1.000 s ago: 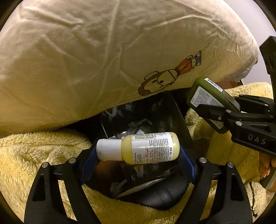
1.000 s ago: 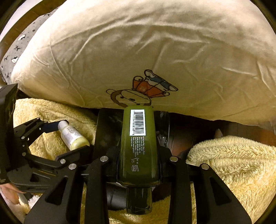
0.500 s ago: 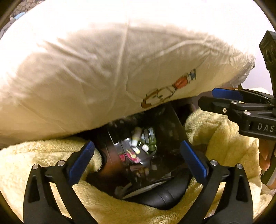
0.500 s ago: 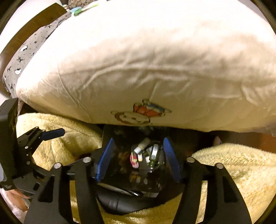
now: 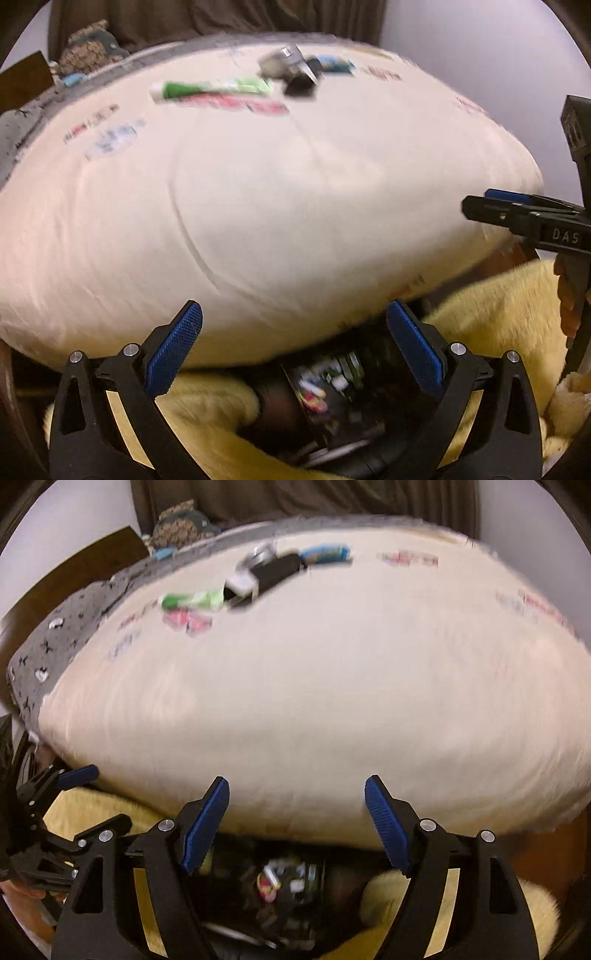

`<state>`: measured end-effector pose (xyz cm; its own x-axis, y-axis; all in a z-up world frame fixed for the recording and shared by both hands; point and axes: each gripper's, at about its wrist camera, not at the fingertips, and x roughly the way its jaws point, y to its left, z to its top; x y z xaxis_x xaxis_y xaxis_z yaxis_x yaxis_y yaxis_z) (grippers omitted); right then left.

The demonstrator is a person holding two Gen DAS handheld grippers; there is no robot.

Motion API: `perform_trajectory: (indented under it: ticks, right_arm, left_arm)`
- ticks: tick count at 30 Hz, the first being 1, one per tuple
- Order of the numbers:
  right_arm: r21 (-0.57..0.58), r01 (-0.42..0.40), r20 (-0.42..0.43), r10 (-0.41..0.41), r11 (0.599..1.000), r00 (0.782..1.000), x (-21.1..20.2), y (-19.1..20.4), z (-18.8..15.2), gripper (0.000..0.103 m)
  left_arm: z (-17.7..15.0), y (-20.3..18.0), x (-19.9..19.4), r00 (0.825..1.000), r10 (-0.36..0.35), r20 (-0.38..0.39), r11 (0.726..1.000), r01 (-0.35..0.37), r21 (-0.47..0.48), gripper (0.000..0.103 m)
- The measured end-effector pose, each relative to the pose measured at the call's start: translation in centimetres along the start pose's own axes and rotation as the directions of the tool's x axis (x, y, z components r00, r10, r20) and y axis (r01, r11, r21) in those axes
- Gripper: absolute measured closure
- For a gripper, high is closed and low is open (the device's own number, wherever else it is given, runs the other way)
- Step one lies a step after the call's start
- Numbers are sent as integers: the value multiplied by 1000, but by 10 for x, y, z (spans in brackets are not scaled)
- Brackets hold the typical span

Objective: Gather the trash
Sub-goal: 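Grasp the green daisy tube with the left tool while the right tool grasps the black-white box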

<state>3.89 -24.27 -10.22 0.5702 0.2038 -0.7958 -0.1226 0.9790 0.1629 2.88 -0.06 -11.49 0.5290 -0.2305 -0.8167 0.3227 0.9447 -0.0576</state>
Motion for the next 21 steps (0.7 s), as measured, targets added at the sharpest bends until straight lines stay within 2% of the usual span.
perform_trajectory:
  ticks: [5,8,12,17,21]
  right_arm:
    - [-41,68,68,-65,997,996,14,6,49,23]
    - [-41,68,82,-65,997,995,28,10,83,23]
    - [-40,50,97,-46,998,994,42,14,120,23]
    - [12,22,76,-23,1000,997,76,18,163,23]
    - [25,9,63,-11,1000,998,102,28,188,24]
  left_arm:
    - [41,22,0,994,70,84,997,-67,-34,8]
    - [67,38,6,986,122,117,992,-117,-49,8]
    - [102,62,20,963,223,149,974,-213,-83,8]
    - [142,89,40,962,234,138,967,-216,-137,8]
    - [167,102,58,973,199,116,967,-177,-182,8]
